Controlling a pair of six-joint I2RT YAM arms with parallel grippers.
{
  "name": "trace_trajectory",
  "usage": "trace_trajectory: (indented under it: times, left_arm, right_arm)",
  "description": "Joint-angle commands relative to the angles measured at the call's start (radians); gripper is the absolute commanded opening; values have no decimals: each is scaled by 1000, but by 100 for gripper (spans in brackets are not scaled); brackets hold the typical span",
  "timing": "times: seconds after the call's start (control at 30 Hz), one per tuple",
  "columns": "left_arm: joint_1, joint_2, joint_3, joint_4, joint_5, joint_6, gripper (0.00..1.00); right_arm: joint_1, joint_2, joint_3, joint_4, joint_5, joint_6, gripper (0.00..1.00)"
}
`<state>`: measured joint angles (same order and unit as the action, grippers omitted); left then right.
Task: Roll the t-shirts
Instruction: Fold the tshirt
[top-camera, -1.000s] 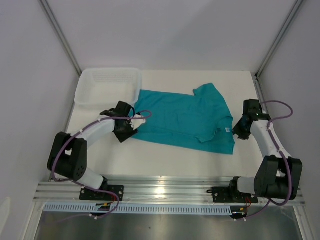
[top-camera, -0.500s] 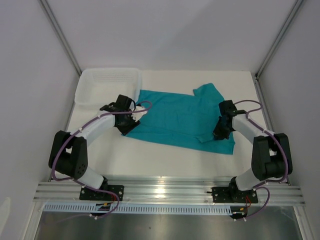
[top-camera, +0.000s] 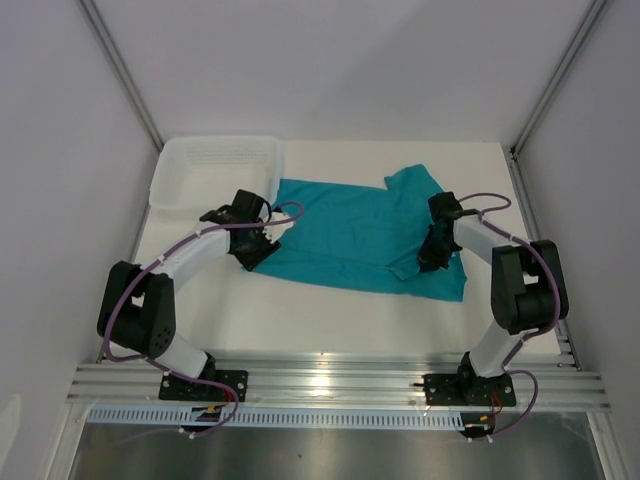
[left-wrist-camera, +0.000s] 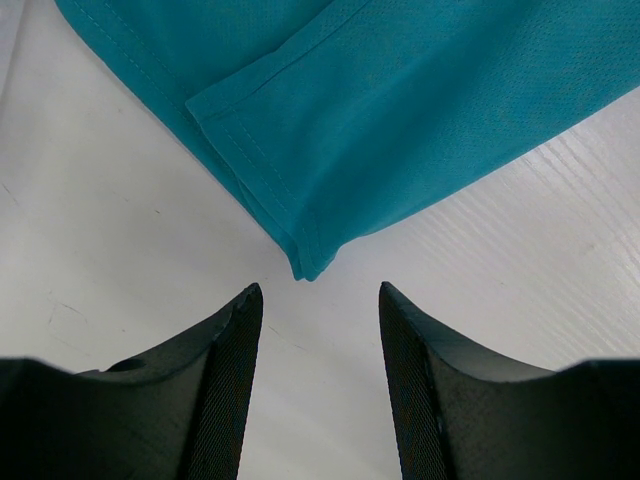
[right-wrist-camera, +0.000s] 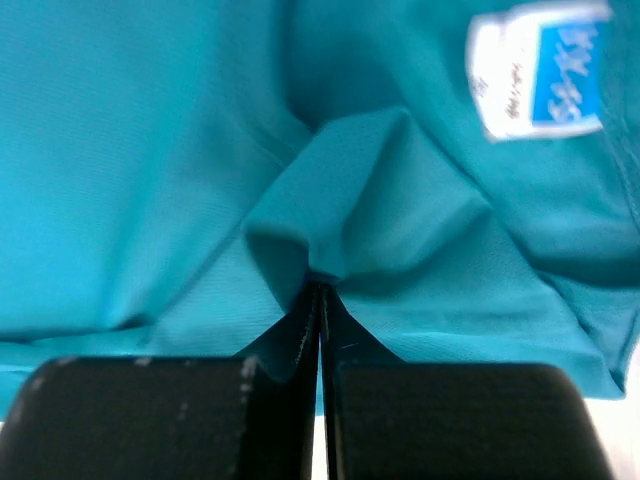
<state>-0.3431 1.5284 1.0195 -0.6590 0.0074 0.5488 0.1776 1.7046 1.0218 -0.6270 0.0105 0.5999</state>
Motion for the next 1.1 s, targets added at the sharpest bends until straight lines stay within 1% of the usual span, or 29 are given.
trace_trajectory:
  times: [0.0, 0.17, 0.27, 0.33, 0.43, 0.57, 0.63, 0.73, 0.93, 1.07]
  left_arm:
    - [7, -13, 16, 10, 6, -15, 54]
    - [9, -1, 21, 13, 2, -15, 54]
    - [9, 6, 24, 15, 2, -15, 54]
    - [10, 10, 28, 15, 2, -16, 54]
    - [12, 18, 33, 15, -1, -15, 54]
    - [19, 16, 33, 13, -3, -13, 54]
    - [24, 13, 31, 12, -3, -12, 54]
    - [26, 6, 28, 13, -1, -12, 54]
    - [29, 15, 39, 6, 2, -13, 55]
    - [29, 16, 42, 4, 2, -13, 54]
  right_arm:
    - [16, 13, 84, 4, 6, 5, 0]
    - [20, 46, 149, -25, 19, -2, 0]
    - [25, 59, 149, -1, 3, 0, 0]
    - [23, 88, 155, 19, 2, 0, 0]
    - [25, 141, 170, 49, -40, 8, 0]
    - [25, 194, 236, 50, -67, 18, 0]
    - [29, 198, 287, 30, -58, 18, 0]
    - [36, 181, 317, 13, -26, 18, 0]
    - [39, 170, 325, 0, -21, 23, 0]
    - [42, 168, 327, 22, -27, 32, 1]
